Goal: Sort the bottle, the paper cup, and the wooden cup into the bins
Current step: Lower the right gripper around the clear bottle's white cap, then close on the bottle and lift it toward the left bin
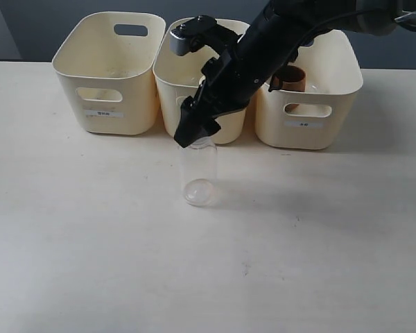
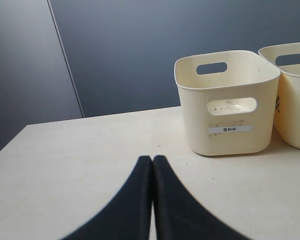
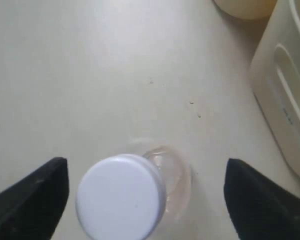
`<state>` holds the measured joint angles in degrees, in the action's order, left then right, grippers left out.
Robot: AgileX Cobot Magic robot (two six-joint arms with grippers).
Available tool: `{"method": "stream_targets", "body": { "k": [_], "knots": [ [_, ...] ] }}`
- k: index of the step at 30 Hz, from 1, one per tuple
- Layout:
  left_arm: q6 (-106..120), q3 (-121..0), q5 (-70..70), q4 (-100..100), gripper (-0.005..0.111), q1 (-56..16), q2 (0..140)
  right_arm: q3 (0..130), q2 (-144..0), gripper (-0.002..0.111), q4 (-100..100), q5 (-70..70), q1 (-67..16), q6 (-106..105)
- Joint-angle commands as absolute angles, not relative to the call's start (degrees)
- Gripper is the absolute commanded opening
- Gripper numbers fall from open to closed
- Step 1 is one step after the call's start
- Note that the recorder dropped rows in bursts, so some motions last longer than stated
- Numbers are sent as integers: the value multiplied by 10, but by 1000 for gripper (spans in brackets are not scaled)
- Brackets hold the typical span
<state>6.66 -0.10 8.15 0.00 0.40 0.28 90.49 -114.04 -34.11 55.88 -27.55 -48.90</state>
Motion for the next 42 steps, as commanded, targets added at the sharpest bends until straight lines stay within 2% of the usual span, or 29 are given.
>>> {"method": "stream_targets", "body": {
  "k": [1,3,8,12,14,16,17,18,20,31,42],
  "knots": [
    [66,0,77,0,0,4,0,906,-1139,80,-340,552,-275,-495],
    [66,0,77,0,0,4,0,906,-1139,79,-340,551,-275,-495],
    [66,0,77,0,0,4,0,906,-1139,63,-340,560,-275,-495],
    [66,0,77,0,0,4,0,906,-1139,63,-341,564,-275,-495],
    [66,0,77,0,0,4,0,906,-1139,58,-342,564,-275,-495],
    [66,0,77,0,0,4,0,906,-1139,44,-342,564,-275,-495],
    [66,0,77,0,0,4,0,906,-1139,34,-339,566,-275,-496],
    [66,0,77,0,0,4,0,906,-1139,19,-336,569,-275,-508],
    [66,0,77,0,0,4,0,906,-1139,-1,-336,572,-275,-521],
    [66,0,77,0,0,4,0,906,-1128,-1,-362,554,-275,-581],
    [66,0,77,0,0,4,0,906,-1018,-1,-457,448,-275,-684]
  ]
}}
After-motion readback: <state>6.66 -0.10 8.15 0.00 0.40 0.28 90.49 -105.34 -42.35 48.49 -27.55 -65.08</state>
